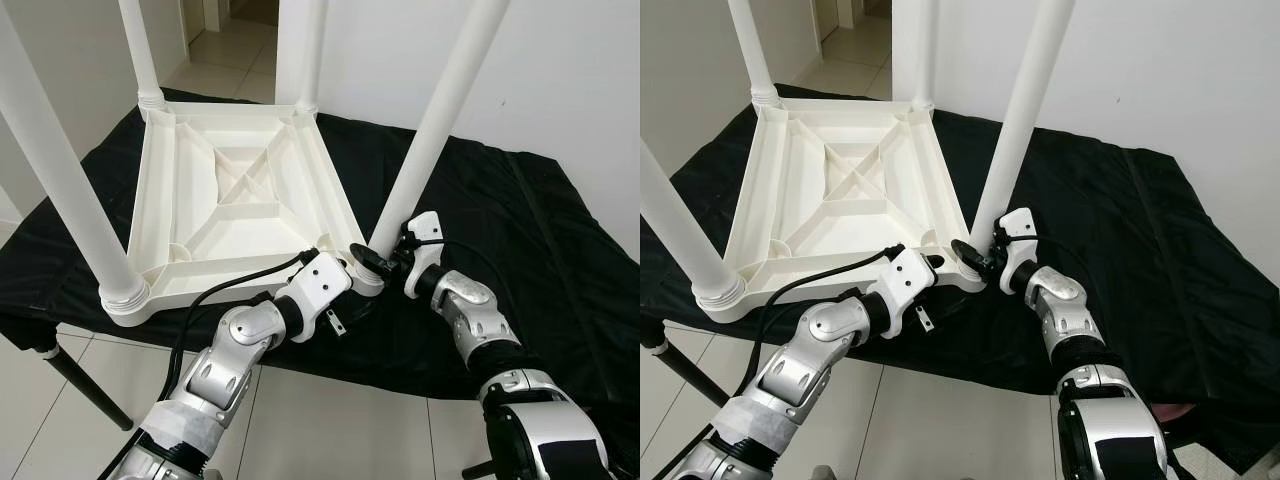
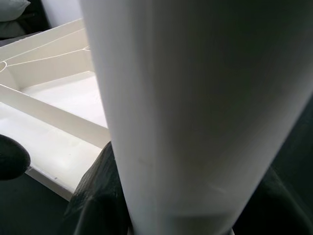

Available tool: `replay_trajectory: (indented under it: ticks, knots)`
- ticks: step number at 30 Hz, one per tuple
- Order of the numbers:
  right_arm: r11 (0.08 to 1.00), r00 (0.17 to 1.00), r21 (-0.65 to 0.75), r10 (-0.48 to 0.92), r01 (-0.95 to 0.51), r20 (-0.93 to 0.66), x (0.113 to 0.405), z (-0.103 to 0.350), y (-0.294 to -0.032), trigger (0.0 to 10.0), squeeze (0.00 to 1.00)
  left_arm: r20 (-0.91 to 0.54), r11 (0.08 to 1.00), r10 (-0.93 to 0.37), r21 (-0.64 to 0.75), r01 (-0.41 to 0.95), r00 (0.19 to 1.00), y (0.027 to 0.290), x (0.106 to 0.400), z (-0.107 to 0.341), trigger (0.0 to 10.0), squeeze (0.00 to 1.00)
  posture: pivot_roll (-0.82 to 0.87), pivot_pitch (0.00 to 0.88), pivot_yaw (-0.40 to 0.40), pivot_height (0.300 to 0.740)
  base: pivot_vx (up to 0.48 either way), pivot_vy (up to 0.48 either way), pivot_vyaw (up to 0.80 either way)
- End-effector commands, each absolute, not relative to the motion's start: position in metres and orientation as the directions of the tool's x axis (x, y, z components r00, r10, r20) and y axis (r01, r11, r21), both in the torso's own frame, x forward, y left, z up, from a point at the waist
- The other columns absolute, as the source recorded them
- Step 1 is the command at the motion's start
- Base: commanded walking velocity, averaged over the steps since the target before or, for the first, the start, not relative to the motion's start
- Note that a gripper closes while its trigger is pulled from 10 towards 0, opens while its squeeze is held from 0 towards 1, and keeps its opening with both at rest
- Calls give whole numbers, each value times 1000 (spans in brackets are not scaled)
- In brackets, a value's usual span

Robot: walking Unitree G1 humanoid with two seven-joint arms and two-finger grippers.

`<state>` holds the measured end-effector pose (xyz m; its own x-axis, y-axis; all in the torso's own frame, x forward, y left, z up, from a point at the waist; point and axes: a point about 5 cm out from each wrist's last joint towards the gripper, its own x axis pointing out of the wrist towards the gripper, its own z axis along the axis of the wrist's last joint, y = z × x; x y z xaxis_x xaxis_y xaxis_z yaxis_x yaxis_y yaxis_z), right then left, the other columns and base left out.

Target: Building children table

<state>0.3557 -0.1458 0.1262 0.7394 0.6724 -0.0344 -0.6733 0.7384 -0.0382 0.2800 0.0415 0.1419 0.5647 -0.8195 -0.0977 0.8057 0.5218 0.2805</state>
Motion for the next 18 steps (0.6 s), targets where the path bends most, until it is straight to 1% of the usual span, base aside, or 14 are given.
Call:
replay_trajectory:
  ticks: [1,5,6,9,10,11,13,17,18]
  knots:
    - [728,727,-13,683,-685,-77,354,117,-147,0,0,-84,532,-815,284,797,574,40,280,144,10000,0,7,0,-73,740,0,0,0]
    - [755,752,0,654,-656,-81,352,111,-152,0,0,-84,532,-815,284,798,573,40,281,145,10000,0,2,0,-71,740,0,0,0]
    - [763,761,7,644,-646,-80,351,109,-152,10000,0,-82,531,-816,283,799,572,39,280,145,10000,0,-2,0,-69,740,0,0,0]
    - [774,772,7,631,-633,-78,351,108,-152,10000,0,-81,531,-817,282,799,571,39,281,145,10000,0,-2,0,-69,740,0,0,0]
    - [802,800,2,596,-597,-73,351,108,-153,10000,0,-80,534,-815,279,798,573,39,281,145,10000,0,-6,0,-70,740,0,0,0]
    - [802,800,2,596,-597,-73,351,108,-153,10000,0,-80,534,-815,279,798,573,39,281,145,10000,0,-6,0,-70,740,0,0,0]
    - [835,834,-14,548,-550,-56,352,109,-152,10000,0,-77,539,-813,276,796,577,40,282,145,10000,0,-9,0,-71,740,0,0,0]
    - [842,842,-19,538,-539,-47,352,110,-151,10000,0,-77,540,-812,275,796,578,40,283,145,10000,0,-9,0,-71,740,0,0,0]
    - [856,856,-15,515,-516,-39,352,110,-149,10000,0,-77,541,-812,274,795,579,40,283,144,10000,0,-9,0,-70,740,0,0,0]
